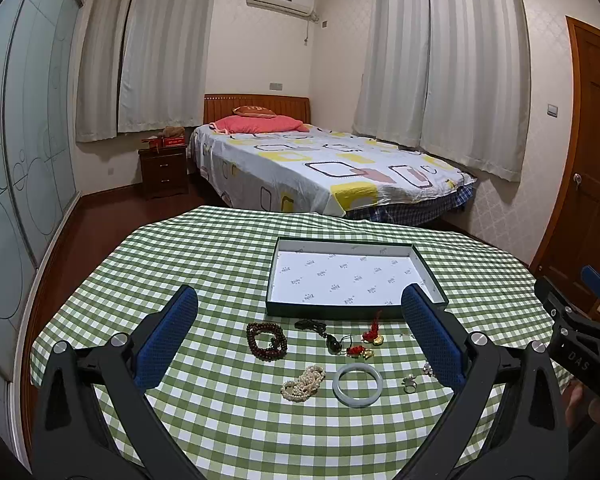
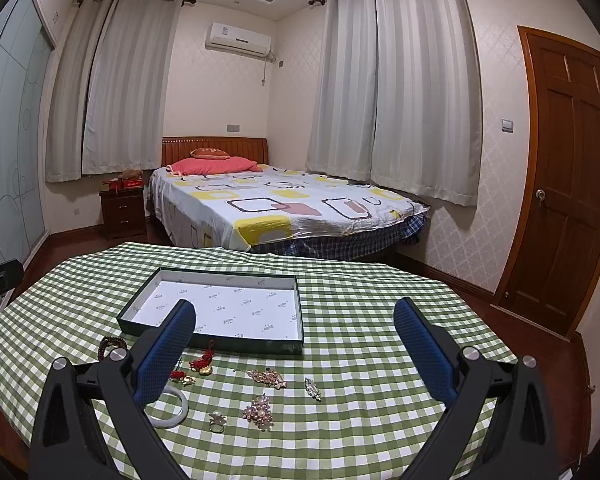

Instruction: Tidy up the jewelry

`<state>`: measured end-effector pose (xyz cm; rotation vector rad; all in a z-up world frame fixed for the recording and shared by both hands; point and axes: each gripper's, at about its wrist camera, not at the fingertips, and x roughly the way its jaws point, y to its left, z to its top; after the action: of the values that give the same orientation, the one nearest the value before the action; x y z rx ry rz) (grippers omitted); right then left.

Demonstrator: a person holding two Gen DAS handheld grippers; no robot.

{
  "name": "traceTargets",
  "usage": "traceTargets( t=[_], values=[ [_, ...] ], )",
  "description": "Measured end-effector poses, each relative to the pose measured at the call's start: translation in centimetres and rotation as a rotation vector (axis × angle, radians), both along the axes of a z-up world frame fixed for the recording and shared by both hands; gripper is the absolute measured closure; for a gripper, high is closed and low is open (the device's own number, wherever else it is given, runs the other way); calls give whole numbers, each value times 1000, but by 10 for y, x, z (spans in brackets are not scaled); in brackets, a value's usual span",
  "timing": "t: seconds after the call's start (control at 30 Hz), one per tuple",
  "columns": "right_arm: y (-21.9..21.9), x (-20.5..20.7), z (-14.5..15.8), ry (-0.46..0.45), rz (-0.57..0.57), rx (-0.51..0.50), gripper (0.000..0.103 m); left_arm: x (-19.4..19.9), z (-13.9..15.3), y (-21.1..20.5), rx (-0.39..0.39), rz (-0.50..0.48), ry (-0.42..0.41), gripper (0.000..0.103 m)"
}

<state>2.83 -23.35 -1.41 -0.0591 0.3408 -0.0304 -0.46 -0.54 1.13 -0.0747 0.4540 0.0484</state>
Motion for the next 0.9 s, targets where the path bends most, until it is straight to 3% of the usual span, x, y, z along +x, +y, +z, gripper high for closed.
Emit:
traceTargets(
  t=[0.9],
  values=[
    [2, 0, 1, -9, 1, 0, 6, -2, 1, -2, 5, 0, -6, 4]
  ],
)
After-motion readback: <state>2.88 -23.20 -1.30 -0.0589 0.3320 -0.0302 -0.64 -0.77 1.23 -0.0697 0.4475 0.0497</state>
